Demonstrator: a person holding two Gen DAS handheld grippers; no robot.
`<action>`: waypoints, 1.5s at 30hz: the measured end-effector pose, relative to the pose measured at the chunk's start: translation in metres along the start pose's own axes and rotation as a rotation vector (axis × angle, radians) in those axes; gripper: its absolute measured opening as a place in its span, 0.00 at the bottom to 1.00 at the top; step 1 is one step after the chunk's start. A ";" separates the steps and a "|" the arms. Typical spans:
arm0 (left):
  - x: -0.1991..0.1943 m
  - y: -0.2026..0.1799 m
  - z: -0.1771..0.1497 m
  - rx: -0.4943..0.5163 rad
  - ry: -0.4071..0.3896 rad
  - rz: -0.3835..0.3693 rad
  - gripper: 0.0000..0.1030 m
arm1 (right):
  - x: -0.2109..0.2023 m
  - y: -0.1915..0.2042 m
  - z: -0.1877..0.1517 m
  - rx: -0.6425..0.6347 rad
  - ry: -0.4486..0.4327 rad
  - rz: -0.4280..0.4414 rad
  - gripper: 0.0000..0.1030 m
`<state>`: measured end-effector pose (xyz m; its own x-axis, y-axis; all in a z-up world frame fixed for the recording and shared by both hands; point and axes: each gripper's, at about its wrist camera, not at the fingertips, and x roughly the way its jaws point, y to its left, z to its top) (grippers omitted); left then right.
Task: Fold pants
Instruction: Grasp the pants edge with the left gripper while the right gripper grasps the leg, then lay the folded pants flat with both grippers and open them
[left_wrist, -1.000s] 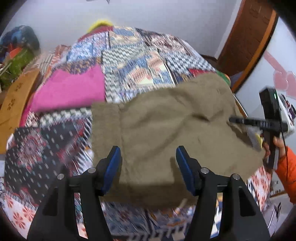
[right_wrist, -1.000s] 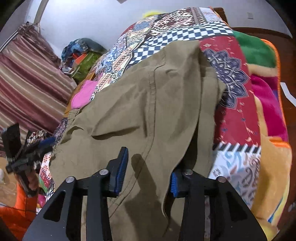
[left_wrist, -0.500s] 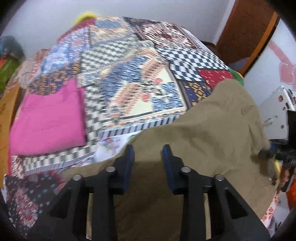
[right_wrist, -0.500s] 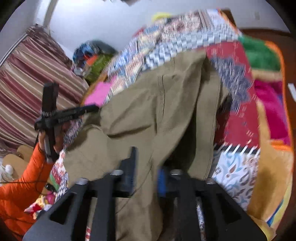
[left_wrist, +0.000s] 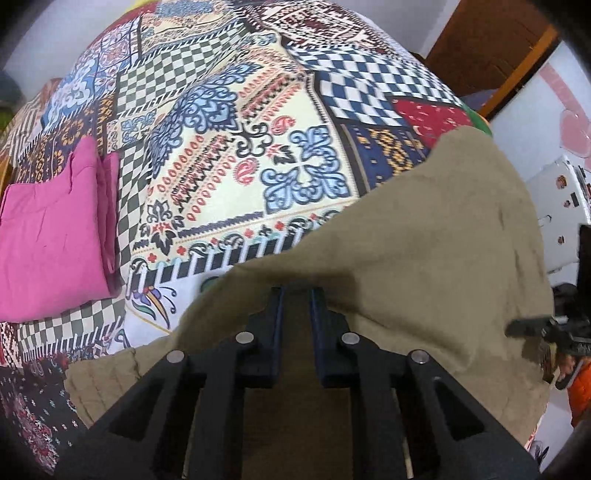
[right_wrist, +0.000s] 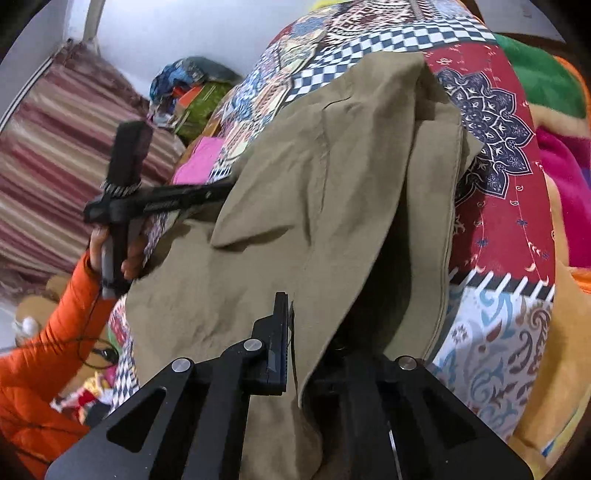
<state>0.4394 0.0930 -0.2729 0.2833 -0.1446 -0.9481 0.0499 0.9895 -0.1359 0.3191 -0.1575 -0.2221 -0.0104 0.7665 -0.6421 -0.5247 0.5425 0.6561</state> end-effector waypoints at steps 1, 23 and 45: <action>0.001 0.000 0.001 0.003 0.002 0.006 0.15 | -0.003 0.003 -0.002 -0.008 0.005 0.009 0.05; -0.105 -0.011 -0.075 0.018 -0.165 0.077 0.27 | 0.010 0.020 -0.014 0.018 0.012 0.026 0.41; -0.164 -0.007 -0.196 -0.099 -0.219 0.100 0.60 | -0.047 0.057 -0.066 -0.126 -0.040 -0.296 0.28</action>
<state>0.2044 0.1120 -0.1726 0.4837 -0.0333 -0.8746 -0.0800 0.9934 -0.0821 0.2333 -0.1851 -0.1813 0.1905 0.5957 -0.7803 -0.6010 0.6993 0.3871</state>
